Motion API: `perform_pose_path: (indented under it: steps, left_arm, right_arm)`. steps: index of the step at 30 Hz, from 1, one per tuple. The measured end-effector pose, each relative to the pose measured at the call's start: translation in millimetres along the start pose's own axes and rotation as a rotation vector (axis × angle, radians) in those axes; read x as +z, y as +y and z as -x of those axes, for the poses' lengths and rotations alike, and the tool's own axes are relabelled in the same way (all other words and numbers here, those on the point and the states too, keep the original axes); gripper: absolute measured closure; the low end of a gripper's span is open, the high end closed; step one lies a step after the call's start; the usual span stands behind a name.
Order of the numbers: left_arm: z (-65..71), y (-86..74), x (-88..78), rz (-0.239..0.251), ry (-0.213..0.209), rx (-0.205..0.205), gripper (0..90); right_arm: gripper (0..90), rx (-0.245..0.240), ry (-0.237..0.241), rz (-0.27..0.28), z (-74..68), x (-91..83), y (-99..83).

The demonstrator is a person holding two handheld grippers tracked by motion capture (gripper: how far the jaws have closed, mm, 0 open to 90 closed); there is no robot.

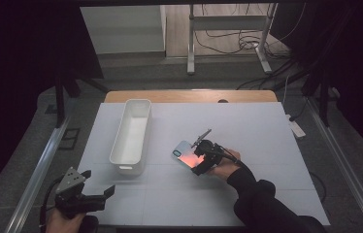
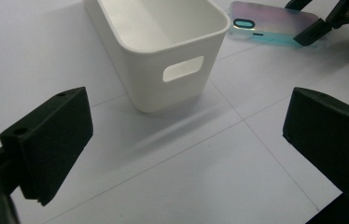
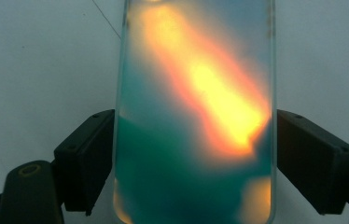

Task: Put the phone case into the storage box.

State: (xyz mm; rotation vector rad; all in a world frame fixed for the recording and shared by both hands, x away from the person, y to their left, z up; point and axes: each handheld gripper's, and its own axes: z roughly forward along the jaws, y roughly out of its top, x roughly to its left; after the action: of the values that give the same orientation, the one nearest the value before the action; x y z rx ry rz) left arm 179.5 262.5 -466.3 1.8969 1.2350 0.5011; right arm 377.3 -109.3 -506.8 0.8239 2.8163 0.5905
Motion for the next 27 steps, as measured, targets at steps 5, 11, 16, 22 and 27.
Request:
perform_pose_path:
  steps: [5,11,16,22,27]
  left_arm:
    - [-0.6,-0.4,-0.3,0.008,-0.009,-0.003,2.7]
    - [0.6,0.0,0.2,0.002,-0.027,0.019,3.9]
    - [0.1,0.0,0.2,0.002,-0.031,0.016,3.6]
    - [0.0,0.1,0.2,0.001,-0.017,0.008,1.5]
    - [0.2,0.3,0.5,0.000,-0.012,0.005,0.0]
  right_arm:
    - [16.8,0.006,0.020,0.038,-0.9,-8.6,-1.0]
    - [16.8,0.018,0.050,0.086,-1.5,-19.8,-2.4]
    - [16.8,0.021,0.075,0.127,-0.7,-29.3,-4.0]
    - [16.8,0.027,0.100,0.177,2.1,-42.9,-9.4]
    - [16.8,0.047,0.112,0.214,7.0,-54.7,-17.9]
